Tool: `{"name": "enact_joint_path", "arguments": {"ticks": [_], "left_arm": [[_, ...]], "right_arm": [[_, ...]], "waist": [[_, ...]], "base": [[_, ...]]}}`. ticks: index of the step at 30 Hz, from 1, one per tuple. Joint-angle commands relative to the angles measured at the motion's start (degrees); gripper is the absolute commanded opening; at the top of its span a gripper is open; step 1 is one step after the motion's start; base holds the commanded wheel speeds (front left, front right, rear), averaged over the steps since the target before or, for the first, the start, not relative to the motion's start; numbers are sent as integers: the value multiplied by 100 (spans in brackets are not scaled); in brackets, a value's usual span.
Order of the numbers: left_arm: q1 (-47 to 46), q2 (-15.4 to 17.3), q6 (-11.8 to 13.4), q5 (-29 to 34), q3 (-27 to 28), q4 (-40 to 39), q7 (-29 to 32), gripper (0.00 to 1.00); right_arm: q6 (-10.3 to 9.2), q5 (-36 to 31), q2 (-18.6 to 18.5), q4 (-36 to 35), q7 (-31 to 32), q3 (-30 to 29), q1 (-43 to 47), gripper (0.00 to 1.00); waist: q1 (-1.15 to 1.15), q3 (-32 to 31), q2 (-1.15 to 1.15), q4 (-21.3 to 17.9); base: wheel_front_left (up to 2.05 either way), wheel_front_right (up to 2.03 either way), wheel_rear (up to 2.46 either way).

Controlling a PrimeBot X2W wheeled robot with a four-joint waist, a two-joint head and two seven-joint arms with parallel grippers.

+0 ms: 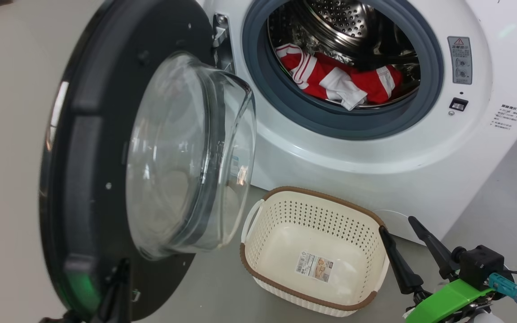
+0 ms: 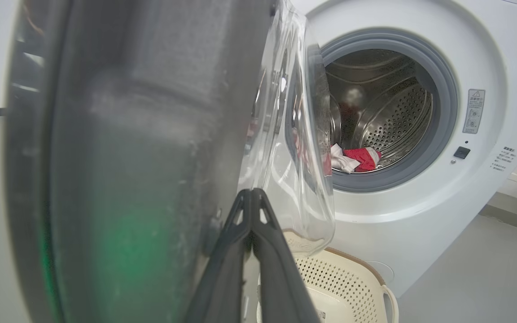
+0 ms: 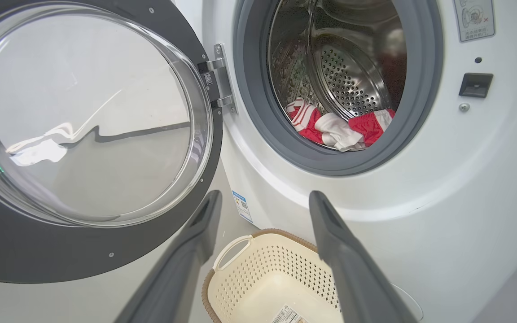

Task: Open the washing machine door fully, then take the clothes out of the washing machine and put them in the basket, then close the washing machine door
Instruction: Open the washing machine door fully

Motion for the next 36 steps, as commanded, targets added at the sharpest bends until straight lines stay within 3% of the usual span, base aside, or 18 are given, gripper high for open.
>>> {"name": "enact_joint_path", "arguments": {"ticks": [1,16,36], "left_arm": [[-160,158,116,-42,398,-57,-80,0],[-679,467,211,-266,1354,734,-287,0],[-1797,506,-325,409,2952,1923,-318,0]], "right_arm": [[36,-39,-74,-149,-37,110,-195,100],[36,-51,-212,-143,-37,195,-406,100],[36,-78,-411,-99,-37,327,-772,100]], "waist": [[0,33,0,-10],[0,365,0,-105],[0,827,0,-322]], "base": [[0,0,0],[0,0,0],[0,0,0]]}}
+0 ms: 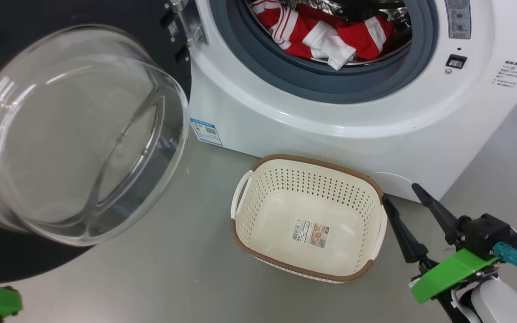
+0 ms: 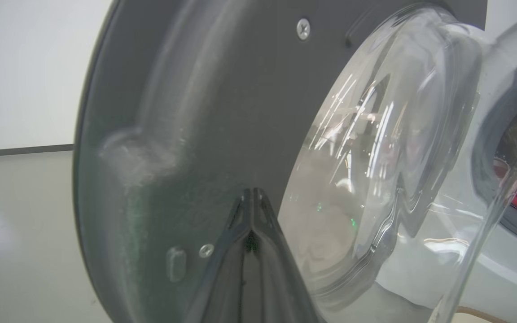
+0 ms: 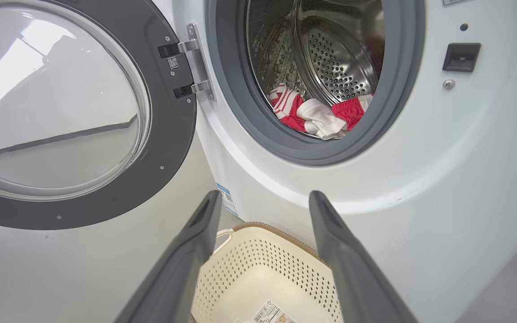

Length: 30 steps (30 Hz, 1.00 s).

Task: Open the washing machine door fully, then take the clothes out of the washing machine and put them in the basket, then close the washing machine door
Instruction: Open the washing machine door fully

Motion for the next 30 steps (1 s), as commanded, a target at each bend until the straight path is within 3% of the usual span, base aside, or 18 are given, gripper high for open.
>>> {"name": "enact_joint_path", "arguments": {"ticks": [1,17,30], "left_arm": [[-298,289,-42,82,355,-36,-68,0],[-1492,465,-537,745,1606,1166,-69,0],[-1754,611,-788,1160,1971,1679,-69,0]], "right_arm": [[37,-61,-66,-130,-37,94,-172,100],[37,-105,-201,-167,-37,194,-516,100],[37,-90,-171,-121,-37,233,-521,100]], "waist": [[0,64,0,-44],[0,534,0,-271],[0,422,0,-330]], "base": [[0,0,0],[0,0,0],[0,0,0]]}}
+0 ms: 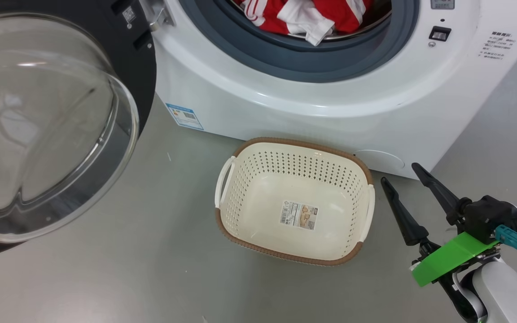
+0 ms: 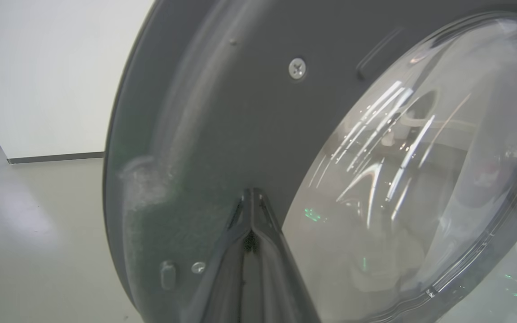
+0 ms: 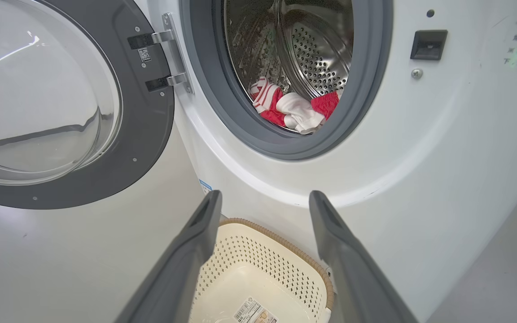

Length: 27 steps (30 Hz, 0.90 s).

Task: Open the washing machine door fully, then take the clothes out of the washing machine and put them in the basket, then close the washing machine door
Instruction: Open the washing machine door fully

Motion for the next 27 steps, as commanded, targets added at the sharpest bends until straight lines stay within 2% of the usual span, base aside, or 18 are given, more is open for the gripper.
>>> {"name": "enact_joint_path", "arguments": {"ticks": [1,8,14,15,16,18,19,20,27], "left_arm": [[-88,407,-20,59,185,-71,-44,0],[102,275,-52,-19,37,-118,-45,0],[499,141,-54,-308,-258,-486,-45,0],[578,98,-55,-353,-280,-573,-45,20],[658,69,-55,-396,-318,-651,-45,33],[828,-16,-55,-464,-369,-824,-45,49],[921,-66,-55,-481,-403,-922,-45,92],[1006,-131,-55,-525,-426,-1028,-45,100],[1616,-583,-55,-516,-843,-1852,-45,100]], "right_arm": [[37,6,8,-109,-37,98,-43,100],[37,28,89,-83,-37,125,48,100],[37,59,169,-66,-37,138,139,100],[37,65,182,-64,-37,136,155,100],[37,70,195,-61,-37,136,171,100],[37,81,219,-61,-37,139,203,100],[37,86,233,-61,-37,139,225,100],[37,92,246,-65,-37,135,244,100],[37,107,313,-104,-37,16,386,100]], "waist": [[0,-58,0,11],[0,-260,0,39],[0,-483,0,42],[0,-519,0,41],[0,-553,0,35],[0,-617,0,22],[0,-654,0,15],[0,-676,0,6],[0,-833,0,-90]], "base": [[0,0,0],[0,0,0],[0,0,0],[0,0,0],[0,0,0],[0,0,0],[0,0,0],[0,0,0],[0,0,0]]}}
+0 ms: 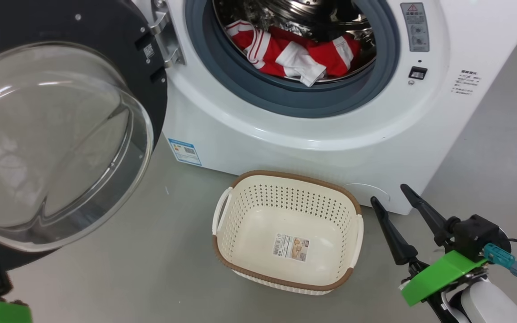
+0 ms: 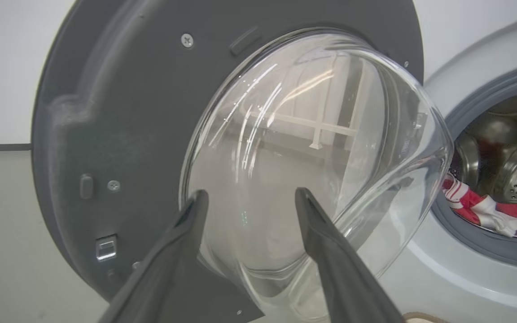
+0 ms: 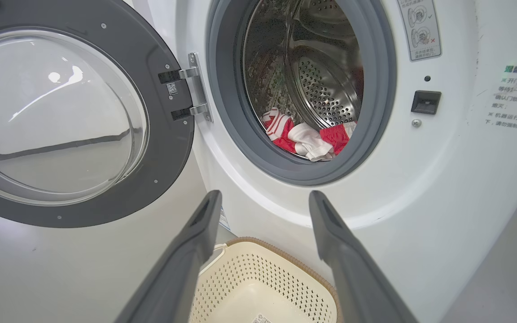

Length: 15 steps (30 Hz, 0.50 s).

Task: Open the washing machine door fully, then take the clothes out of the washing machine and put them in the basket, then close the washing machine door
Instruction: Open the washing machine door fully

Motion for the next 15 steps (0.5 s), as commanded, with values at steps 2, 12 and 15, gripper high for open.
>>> {"name": "enact_joint_path", "arguments": {"ticks": [2,12,15], "left_arm": [[146,31,-31,58,47,-463,-45,100],[625,-178,-31,77,-873,-1099,-45,100],[704,-115,-32,109,-1127,-1267,-45,100]], "right_arm": [[36,78,-6,-153,-37,2,88,100],[36,50,113,-227,-37,-233,192,100],[36,38,141,-249,-37,-324,220,100]], "waist": [[0,-59,0,-93],[0,-112,0,-542],[0,-104,0,-722]], "base": [[0,0,0],[0,0,0],[0,0,0]]}}
